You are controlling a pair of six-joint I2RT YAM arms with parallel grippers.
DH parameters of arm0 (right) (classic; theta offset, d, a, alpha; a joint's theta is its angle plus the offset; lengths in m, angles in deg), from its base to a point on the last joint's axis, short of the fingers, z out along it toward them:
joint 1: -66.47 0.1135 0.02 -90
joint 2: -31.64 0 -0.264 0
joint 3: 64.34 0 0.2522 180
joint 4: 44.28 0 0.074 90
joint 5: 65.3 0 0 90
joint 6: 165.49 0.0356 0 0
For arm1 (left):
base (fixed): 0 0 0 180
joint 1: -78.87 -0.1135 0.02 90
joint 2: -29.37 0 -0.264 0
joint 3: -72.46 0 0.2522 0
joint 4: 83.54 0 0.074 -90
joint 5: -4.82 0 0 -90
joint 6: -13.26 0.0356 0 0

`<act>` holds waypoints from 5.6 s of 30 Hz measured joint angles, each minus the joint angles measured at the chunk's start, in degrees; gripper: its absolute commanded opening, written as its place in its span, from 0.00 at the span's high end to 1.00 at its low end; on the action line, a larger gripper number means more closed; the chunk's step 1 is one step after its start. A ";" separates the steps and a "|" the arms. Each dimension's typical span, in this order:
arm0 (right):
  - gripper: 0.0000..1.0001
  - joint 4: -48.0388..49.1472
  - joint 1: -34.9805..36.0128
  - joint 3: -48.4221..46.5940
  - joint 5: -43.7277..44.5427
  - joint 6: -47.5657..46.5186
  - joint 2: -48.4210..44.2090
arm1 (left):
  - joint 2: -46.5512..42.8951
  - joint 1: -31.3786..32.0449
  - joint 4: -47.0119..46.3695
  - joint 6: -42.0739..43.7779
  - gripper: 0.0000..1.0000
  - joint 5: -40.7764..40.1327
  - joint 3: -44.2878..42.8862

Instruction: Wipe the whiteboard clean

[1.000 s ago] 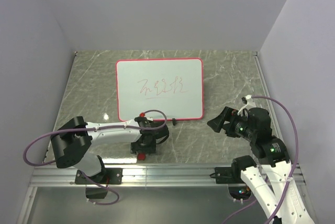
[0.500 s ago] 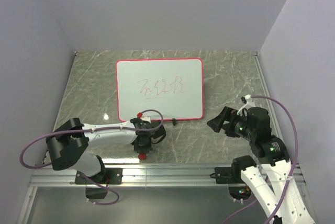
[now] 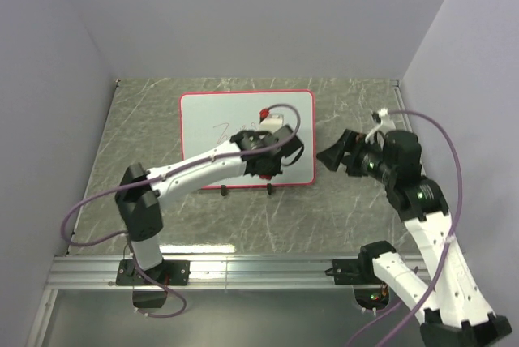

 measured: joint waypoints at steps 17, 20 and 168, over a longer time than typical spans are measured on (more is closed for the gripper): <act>0.17 22.69 -10.45 -14.60 -8.24 -1.01 41.16 | 15.10 -6.08 -1.03 14.12 1.00 0.09 -22.60; 0.18 25.16 -11.32 -18.99 -10.38 -0.90 46.49 | 15.06 -6.16 -1.84 15.54 1.00 0.50 -22.60; 0.94 22.62 -8.41 -14.43 -16.90 -10.38 48.19 | 3.39 -34.42 -34.51 25.97 1.00 21.24 4.20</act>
